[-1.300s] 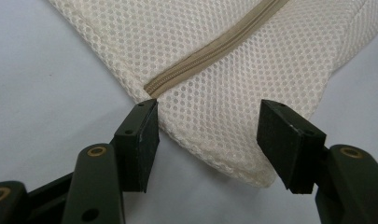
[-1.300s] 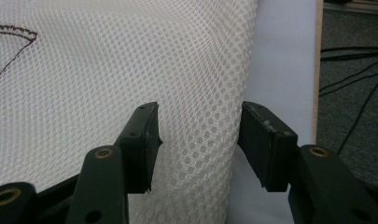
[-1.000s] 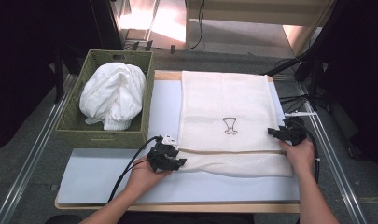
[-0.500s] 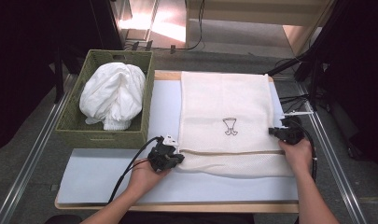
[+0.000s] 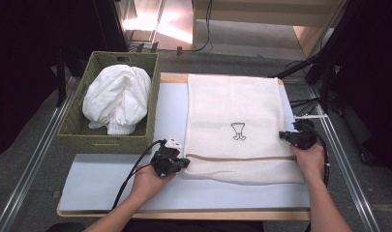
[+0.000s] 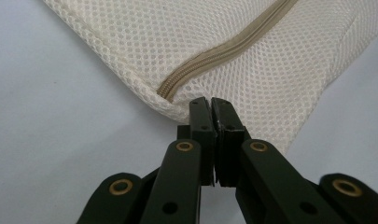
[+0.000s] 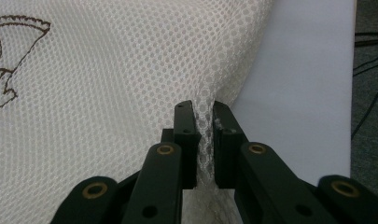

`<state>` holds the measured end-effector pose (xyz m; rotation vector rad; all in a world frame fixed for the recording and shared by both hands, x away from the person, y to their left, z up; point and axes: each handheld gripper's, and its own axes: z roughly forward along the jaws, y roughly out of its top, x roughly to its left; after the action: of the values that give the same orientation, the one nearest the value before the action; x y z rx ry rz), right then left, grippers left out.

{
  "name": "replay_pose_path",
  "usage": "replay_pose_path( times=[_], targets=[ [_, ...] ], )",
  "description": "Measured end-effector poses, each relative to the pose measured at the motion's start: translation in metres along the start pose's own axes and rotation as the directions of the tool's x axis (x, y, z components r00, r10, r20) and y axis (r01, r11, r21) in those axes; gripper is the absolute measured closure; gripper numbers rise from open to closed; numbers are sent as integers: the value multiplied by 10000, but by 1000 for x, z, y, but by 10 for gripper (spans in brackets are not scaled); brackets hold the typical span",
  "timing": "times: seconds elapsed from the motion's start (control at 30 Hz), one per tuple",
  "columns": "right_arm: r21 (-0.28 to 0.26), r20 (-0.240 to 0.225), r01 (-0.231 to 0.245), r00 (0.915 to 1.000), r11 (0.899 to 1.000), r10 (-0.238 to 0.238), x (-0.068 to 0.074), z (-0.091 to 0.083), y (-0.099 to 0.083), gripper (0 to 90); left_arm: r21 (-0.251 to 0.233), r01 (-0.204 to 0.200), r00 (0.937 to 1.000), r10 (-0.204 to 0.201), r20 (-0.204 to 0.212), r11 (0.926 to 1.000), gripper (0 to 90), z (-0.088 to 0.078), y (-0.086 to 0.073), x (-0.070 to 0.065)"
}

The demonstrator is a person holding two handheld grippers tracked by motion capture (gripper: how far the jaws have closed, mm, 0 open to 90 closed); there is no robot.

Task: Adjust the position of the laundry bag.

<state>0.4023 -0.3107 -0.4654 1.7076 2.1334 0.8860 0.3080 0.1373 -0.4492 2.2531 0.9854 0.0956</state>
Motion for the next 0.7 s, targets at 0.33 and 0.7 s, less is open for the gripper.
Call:
replay_pose_path(
  times=[0.33, 0.7],
  targets=[
    [53, -214, 154, 9997, 9999, -153, 4, -2, 2, 838, -4, -19, 10000, 19, -65, 10000, 893, -12, -3, 0],
    [268, -528, 431, 9977, 9987, -416, 17, 1, 6, 837, -34, 234, 9995, -234, -209, 9997, 892, -24, -11, 5]
  ],
)
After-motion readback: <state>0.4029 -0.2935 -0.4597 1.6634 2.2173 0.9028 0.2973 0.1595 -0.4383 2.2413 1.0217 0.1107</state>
